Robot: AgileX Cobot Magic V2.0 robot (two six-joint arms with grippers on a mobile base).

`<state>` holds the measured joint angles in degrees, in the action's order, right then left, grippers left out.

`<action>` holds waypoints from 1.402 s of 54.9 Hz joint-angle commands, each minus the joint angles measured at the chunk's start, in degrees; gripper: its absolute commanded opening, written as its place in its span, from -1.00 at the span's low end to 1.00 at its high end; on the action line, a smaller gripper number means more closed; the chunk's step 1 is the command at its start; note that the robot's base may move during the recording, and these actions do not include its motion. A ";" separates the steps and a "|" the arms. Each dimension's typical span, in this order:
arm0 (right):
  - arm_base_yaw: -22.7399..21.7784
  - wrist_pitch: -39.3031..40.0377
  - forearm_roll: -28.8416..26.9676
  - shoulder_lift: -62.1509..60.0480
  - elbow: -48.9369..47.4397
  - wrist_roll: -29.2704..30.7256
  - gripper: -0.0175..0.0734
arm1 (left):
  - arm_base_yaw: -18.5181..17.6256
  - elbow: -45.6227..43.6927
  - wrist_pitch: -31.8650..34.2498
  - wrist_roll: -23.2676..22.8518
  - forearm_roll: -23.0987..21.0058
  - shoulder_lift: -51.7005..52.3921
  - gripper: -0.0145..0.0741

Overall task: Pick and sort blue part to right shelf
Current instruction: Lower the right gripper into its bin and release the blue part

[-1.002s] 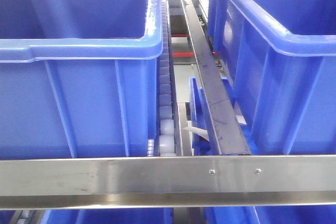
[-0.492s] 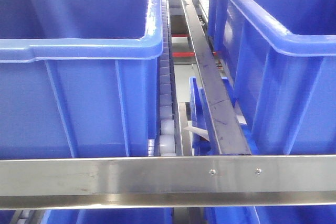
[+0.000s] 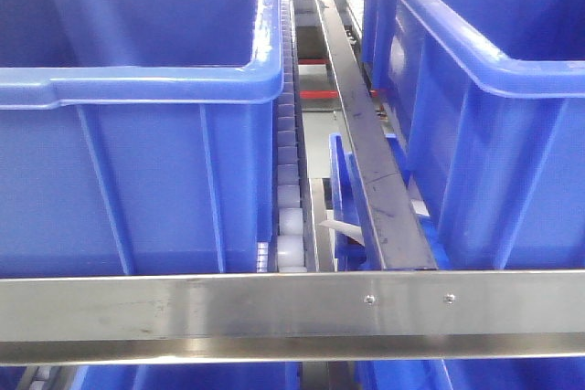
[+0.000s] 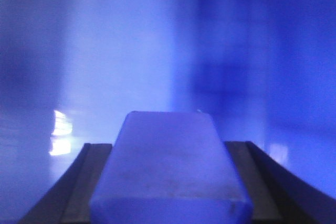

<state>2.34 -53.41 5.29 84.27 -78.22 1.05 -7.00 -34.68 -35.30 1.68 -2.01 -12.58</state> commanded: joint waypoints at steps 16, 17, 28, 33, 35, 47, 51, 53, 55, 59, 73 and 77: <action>-0.48 11.26 -0.11 14.66 -3.69 4.46 0.04 | 0.13 -1.44 4.34 -0.51 -0.06 -0.67 -0.39; -0.49 11.54 -0.16 15.11 -3.69 4.46 0.04 | 0.13 -1.44 4.34 -0.51 -0.06 -0.67 -0.39; -0.49 12.07 -0.93 19.12 -3.69 4.46 0.05 | 0.13 -1.44 4.34 -0.51 -0.06 -0.67 -0.39; -0.49 12.01 -2.25 19.20 -3.69 4.40 0.22 | 0.13 -1.44 4.28 -0.51 -0.06 -0.67 -0.39; -0.49 12.01 -2.43 19.20 -3.69 4.40 0.36 | 0.13 -1.44 4.19 -0.51 -0.06 -0.67 -0.39; -0.49 10.54 -2.63 18.39 -3.76 4.35 0.76 | 0.13 -1.44 2.84 -0.51 -0.06 -0.67 -0.39; -0.49 10.42 -2.63 16.77 -3.76 4.35 0.76 | 0.13 -1.44 2.58 -0.51 -0.06 -0.67 -0.39; -0.49 10.42 -2.63 15.57 -3.76 4.35 0.76 | 0.13 -1.44 2.58 -0.51 -0.06 -0.67 -0.39; -0.49 10.28 -2.63 14.16 -3.76 4.35 0.76 | 0.13 -1.44 2.58 -0.51 -0.06 -0.67 -0.39; -0.49 9.42 -2.99 10.94 -3.76 4.35 0.73 | 0.13 -1.44 2.58 -0.51 -0.06 -0.67 -0.39; -0.49 7.02 -6.43 -4.64 1.89 4.40 -0.06 | 0.13 -1.44 2.58 -0.51 -0.06 -0.67 -0.39; -0.49 7.37 -6.56 -9.51 5.47 4.40 -0.25 | 0.13 -1.44 2.58 -0.51 -0.06 -0.67 -0.39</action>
<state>2.31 -48.18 -0.84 82.01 -74.39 5.01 -7.00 -34.68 -37.54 1.62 -1.88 -12.46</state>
